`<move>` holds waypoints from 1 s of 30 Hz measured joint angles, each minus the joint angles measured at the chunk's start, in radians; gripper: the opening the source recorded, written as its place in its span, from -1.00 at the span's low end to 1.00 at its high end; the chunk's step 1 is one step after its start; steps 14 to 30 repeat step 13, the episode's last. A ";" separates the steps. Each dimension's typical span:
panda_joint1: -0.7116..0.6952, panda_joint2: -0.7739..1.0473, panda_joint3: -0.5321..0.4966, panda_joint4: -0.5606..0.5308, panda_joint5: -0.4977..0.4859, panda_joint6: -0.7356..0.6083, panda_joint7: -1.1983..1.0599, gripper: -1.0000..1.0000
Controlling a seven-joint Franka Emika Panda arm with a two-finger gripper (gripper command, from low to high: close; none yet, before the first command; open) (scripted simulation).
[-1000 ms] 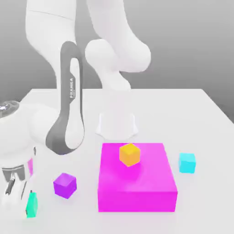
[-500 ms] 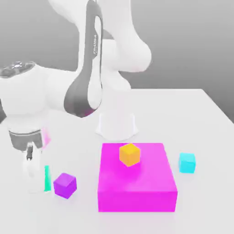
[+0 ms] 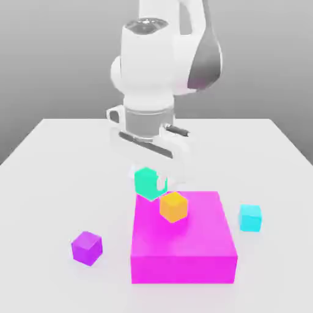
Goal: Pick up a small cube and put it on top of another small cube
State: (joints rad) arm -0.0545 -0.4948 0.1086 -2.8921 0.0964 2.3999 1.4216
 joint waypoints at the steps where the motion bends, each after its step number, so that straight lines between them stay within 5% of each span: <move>1: 0.020 -0.036 0.006 -0.021 0.005 -0.015 -0.013 -1.00; 4: 0.065 -0.092 0.023 -0.076 0.016 -0.016 -0.042 -1.00; 9: 0.068 0.055 0.041 -0.121 0.025 0.175 -0.049 -1.00; 10: 0.067 0.085 0.043 -0.128 0.026 0.213 -0.048 1.00; 30: 0.067 0.085 0.043 -0.128 0.026 0.213 -0.048 1.00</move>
